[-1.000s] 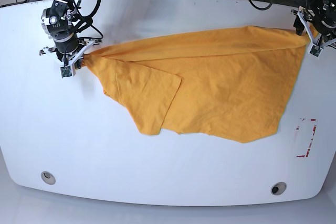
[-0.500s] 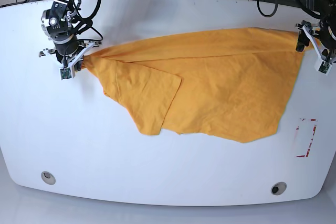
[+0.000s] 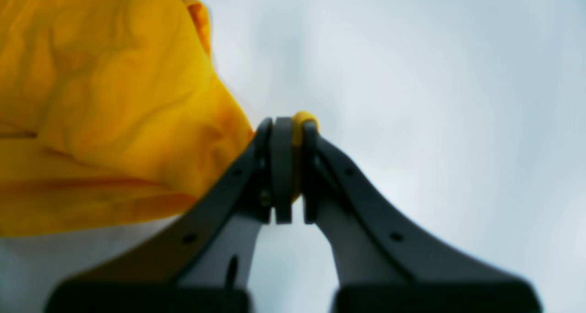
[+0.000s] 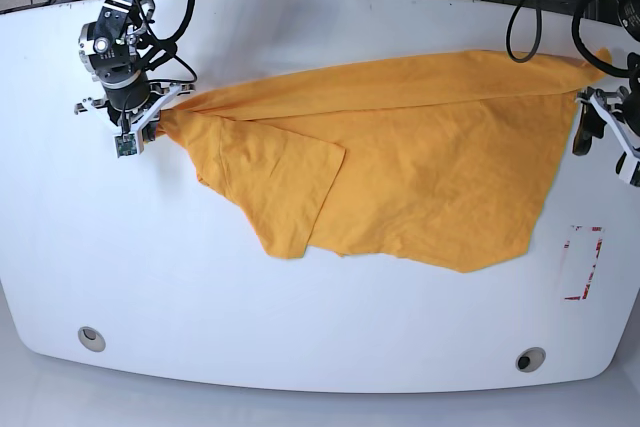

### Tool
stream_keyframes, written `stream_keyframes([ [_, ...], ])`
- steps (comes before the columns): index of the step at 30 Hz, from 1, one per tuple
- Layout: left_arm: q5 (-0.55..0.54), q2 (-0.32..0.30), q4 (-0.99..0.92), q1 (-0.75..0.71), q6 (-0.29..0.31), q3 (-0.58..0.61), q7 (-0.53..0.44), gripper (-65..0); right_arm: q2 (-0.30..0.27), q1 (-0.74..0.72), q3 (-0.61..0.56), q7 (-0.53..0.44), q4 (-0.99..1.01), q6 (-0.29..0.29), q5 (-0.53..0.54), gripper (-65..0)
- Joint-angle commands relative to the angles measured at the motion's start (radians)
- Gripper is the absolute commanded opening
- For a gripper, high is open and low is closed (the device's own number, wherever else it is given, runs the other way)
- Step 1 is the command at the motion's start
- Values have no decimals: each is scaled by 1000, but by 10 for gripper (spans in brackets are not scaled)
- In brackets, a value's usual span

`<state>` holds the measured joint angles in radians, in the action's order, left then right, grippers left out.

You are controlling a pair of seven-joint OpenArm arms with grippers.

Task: Layout the t-shirt on the table in an organized manner, then fold the t-shirt properly
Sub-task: 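Release the left gripper and regrasp the shirt's hem corner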

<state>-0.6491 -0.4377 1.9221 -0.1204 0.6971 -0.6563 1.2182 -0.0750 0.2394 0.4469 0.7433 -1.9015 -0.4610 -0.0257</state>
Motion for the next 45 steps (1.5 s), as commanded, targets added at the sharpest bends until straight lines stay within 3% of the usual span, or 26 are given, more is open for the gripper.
stream_keyframes([
  [1, 36, -17, -46, 89, 1, 37, -19, -200, -9, -10, 3, -20, -16, 5, 4, -650],
  [8, 237, 21, -280, 330, 1, 138, -64, -203, 11, -27, 3, -20, 13, 5, -3, -650],
  [19, 538, 60, -749, 568, 1, 243, -384, -201, 17, -27, 2, -20, 20, 5, 4, -650],
  [33, 570, 55, -1332, 718, 1, 244, -720, -200, 17, -28, 2, -20, 20, 5, 4, -650],
  [45, 570, 87, -1467, 756, 1, 275, -800, -200, 17, -28, 2, -20, 18, 5, 4, -650],
])
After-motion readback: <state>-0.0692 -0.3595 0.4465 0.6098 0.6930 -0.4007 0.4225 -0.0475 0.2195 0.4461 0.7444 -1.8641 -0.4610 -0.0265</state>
